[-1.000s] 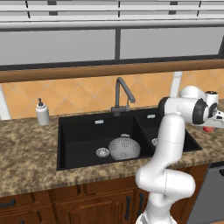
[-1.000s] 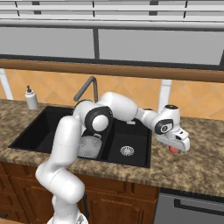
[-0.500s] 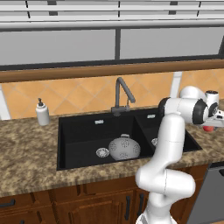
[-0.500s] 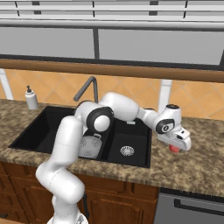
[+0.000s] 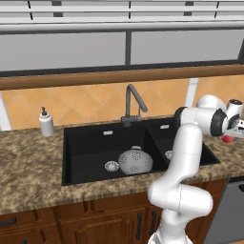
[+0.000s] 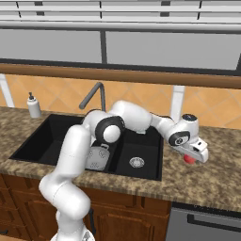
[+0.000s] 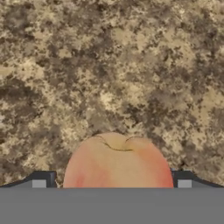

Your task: Put the colander in the sink, put the peach in the colander, and turn on the sink faucet and pour water over the colander.

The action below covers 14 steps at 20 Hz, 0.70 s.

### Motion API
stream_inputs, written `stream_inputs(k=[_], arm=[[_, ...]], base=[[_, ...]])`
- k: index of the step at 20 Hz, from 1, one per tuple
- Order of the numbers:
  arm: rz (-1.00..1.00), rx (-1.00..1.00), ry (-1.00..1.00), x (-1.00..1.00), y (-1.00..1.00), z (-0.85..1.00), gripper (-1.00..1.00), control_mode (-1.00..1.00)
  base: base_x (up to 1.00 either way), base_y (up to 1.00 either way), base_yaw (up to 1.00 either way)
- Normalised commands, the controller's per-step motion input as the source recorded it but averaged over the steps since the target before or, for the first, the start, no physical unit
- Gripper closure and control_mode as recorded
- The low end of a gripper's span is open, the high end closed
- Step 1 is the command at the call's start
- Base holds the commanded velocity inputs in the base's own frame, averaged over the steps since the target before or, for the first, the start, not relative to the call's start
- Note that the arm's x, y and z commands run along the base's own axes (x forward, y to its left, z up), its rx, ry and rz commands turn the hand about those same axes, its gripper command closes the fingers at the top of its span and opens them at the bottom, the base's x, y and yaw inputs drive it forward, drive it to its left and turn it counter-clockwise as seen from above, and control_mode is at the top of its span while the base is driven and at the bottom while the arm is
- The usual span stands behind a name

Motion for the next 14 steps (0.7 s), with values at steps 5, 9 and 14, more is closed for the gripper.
stream_inputs(k=[5,9,14], arm=[[0.0,0.0,-0.1,0.0,0.02,-0.58,1.0,-1.0],[0.0,0.0,-0.03,0.0,0.14,-0.54,1.0,-1.0],[0.06,0.09,0.11,-0.02,0.36,-0.11,1.0,-1.0]], base=[[0.0,0.0,0.0],[0.0,0.0,0.0],[0.0,0.0,0.0]])
